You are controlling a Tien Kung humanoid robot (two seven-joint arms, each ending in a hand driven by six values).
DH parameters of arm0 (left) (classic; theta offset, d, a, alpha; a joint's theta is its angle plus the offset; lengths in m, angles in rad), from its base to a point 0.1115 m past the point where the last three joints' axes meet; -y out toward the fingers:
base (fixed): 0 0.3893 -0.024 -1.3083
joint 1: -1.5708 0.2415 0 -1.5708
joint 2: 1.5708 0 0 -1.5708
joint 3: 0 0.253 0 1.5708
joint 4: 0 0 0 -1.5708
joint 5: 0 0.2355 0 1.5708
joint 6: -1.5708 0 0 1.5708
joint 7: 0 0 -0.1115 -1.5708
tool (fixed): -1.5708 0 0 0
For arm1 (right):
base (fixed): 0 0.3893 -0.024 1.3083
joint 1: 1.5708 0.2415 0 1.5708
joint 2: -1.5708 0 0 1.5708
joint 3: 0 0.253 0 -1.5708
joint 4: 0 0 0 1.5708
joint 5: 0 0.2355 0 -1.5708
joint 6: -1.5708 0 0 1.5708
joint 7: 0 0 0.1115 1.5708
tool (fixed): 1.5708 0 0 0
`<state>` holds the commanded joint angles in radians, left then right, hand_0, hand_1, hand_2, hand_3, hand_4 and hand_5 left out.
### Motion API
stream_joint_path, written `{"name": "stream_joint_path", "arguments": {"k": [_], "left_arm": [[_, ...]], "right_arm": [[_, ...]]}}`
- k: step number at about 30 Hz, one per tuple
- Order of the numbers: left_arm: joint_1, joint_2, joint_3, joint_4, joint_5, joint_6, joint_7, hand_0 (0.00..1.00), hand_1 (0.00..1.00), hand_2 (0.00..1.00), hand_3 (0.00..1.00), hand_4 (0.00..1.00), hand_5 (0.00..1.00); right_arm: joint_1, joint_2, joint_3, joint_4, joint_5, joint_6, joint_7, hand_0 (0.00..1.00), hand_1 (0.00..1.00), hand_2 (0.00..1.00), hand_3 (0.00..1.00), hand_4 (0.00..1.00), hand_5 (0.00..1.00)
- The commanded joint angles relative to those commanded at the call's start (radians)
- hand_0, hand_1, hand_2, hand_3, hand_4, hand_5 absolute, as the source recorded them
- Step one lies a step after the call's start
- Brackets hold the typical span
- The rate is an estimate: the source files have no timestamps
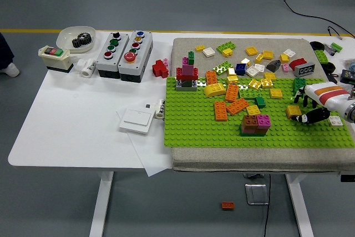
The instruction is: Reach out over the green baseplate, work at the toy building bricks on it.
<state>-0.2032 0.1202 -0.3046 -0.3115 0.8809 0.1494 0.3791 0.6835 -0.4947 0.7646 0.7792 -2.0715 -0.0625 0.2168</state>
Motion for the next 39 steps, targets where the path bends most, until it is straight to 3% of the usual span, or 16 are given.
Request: {"name": "stream_joint_path", "arguments": {"k": [39], "left_arm": [[-0.006, -0.001, -0.002, -0.001, 0.002, -0.001, 0.001, 0.795, 0.778, 0.753, 0.594, 0.657, 0.666]], "right_arm": [[-0.002, 0.006, -0.018, -0.022, -0.014, -0.05, 0.021, 0.378, 0.353, 0.457, 0.498, 0.816, 0.424]]}}
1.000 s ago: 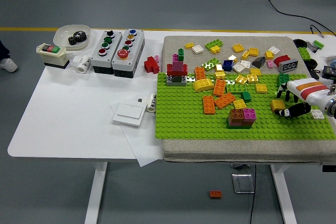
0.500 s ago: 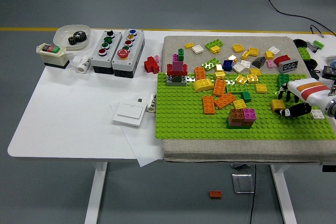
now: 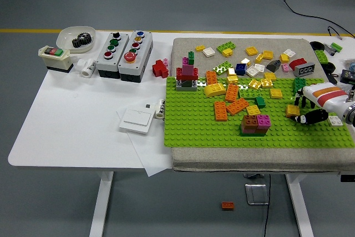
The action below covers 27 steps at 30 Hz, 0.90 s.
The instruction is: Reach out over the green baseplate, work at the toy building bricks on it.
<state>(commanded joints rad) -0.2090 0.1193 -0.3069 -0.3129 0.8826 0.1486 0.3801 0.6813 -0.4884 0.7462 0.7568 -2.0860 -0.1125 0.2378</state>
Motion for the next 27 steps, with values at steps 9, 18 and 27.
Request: {"name": "stream_joint_path", "arguments": {"k": [9, 18, 27], "left_arm": [[0.0, 0.0, -0.001, 0.0, 0.0, -0.001, 0.0, 0.796, 0.777, 0.753, 0.594, 0.658, 0.666], [0.0, -0.001, -0.001, 0.0, 0.0, -0.001, 0.0, 0.796, 0.778, 0.753, 0.593, 0.658, 0.666], [0.0, -0.001, -0.003, 0.0, 0.003, -0.002, 0.0, 0.796, 0.778, 0.754, 0.593, 0.657, 0.666]], "right_arm": [[0.0, 0.0, -0.003, 0.0, 0.005, -0.013, 0.011, 0.365, 0.345, 0.445, 0.475, 0.786, 0.423], [0.0, 0.002, -0.008, -0.005, 0.005, -0.022, 0.014, 0.361, 0.339, 0.442, 0.47, 0.775, 0.428], [-0.003, 0.0, -0.009, -0.004, 0.002, -0.028, 0.012, 0.357, 0.339, 0.435, 0.466, 0.763, 0.44]]}}
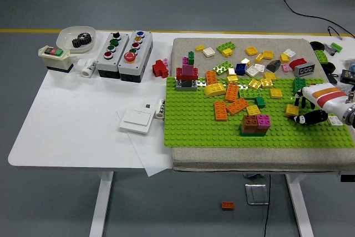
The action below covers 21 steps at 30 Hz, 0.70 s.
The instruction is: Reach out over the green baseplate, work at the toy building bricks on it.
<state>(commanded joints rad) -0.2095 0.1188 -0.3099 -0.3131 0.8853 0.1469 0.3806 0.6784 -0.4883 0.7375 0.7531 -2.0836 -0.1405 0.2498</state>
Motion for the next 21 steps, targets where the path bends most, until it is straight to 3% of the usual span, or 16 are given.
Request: {"name": "stream_joint_path", "arguments": {"k": [21], "left_arm": [[0.008, -0.001, -0.005, 0.0, 0.01, -0.001, 0.002, 0.797, 0.777, 0.751, 0.594, 0.657, 0.666]], "right_arm": [[-0.012, -0.006, 0.012, 0.024, -0.004, -0.013, 0.006, 0.311, 0.312, 0.414, 0.449, 0.74, 0.45]]}}
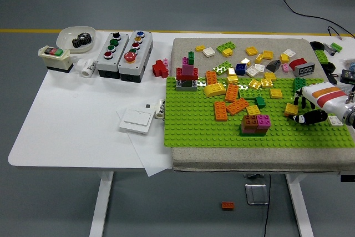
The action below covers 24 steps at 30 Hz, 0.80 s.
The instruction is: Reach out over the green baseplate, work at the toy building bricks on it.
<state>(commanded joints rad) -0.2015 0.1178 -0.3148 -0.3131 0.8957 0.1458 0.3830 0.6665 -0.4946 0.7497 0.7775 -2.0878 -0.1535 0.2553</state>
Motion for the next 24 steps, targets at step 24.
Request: {"name": "stream_joint_path", "arguments": {"k": [24], "left_arm": [[0.0, 0.0, 0.005, 0.003, -0.01, 0.0, -0.004, 0.796, 0.776, 0.754, 0.594, 0.657, 0.664]], "right_arm": [[-0.062, -0.094, 0.081, 0.26, -0.02, -0.007, 0.007, 0.304, 0.304, 0.409, 0.453, 0.709, 0.443]]}}
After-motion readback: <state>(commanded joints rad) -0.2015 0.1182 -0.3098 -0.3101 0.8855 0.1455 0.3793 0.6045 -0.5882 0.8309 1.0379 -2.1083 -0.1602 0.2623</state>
